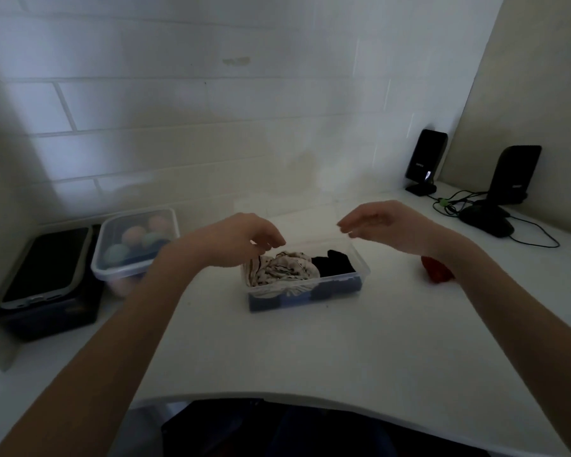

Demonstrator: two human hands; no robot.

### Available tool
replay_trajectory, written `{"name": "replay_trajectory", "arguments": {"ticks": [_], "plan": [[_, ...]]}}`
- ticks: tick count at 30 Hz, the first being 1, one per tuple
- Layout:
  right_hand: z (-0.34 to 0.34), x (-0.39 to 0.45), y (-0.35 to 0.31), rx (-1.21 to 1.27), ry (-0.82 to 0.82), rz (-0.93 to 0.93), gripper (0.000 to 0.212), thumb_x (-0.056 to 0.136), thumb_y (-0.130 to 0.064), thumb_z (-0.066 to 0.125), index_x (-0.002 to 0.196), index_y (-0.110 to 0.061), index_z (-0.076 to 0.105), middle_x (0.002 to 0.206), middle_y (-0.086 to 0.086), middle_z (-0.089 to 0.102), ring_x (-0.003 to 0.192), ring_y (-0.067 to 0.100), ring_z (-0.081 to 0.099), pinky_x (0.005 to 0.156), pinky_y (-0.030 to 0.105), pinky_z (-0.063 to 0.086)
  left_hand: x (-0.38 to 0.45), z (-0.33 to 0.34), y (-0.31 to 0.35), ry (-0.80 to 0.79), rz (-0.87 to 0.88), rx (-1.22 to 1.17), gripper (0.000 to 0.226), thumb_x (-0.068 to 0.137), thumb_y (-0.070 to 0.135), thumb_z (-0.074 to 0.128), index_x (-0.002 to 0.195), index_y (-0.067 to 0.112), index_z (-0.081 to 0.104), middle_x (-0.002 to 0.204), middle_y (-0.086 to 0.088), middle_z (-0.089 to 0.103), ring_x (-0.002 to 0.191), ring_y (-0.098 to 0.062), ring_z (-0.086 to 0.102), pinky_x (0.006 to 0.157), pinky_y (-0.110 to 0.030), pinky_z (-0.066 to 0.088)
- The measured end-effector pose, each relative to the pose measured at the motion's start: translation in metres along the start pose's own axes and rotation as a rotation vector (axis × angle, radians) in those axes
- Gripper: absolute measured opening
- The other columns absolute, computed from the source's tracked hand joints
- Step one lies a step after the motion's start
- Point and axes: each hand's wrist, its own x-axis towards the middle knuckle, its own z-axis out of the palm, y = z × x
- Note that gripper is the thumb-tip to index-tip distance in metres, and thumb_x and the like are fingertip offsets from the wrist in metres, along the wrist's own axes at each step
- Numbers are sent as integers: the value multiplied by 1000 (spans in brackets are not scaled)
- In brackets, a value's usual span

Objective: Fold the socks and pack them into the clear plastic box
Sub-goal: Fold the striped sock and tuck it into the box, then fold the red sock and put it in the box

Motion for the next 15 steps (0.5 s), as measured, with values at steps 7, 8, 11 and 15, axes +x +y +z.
{"name": "replay_trajectory", "arguments": {"ticks": [7, 8, 11, 15], "plan": [[19, -51, 75, -693, 229, 692, 48, 96, -35, 43, 142, -28, 33, 157, -5, 21, 145, 25, 13, 111, 61, 9, 6, 55, 27, 333, 35, -93, 22, 88, 9, 54, 102, 21, 66, 101, 7, 65, 89, -9, 59, 79, -26, 50], [24, -55, 82, -683, 216, 715, 46, 97, -33, 39, 142, -25, 32, 158, -2, 19, 145, 27, 12, 111, 60, 9, 7, 61, 32, 350, 32, -96, 22, 88, 10, 54, 103, 22, 65, 101, 8, 63, 90, -10, 59, 82, -28, 50], [34, -57, 89, -631, 336, 546, 35, 98, -16, 37, 130, -12, 49, 143, 9, 47, 132, 28, 39, 108, 41, 26, 13, 72, 42, 412, 72, -112, 21, 87, 12, 56, 103, 22, 65, 103, 5, 65, 93, -12, 58, 85, -30, 48], [37, -51, 80, -455, 380, 426, 51, 80, 12, 42, 123, -10, 58, 125, 11, 60, 116, 25, 55, 103, 30, 34, 23, 82, 50, 454, 139, -63, 23, 86, 12, 57, 105, 22, 64, 106, 5, 67, 98, -13, 58, 86, -30, 45]]}}
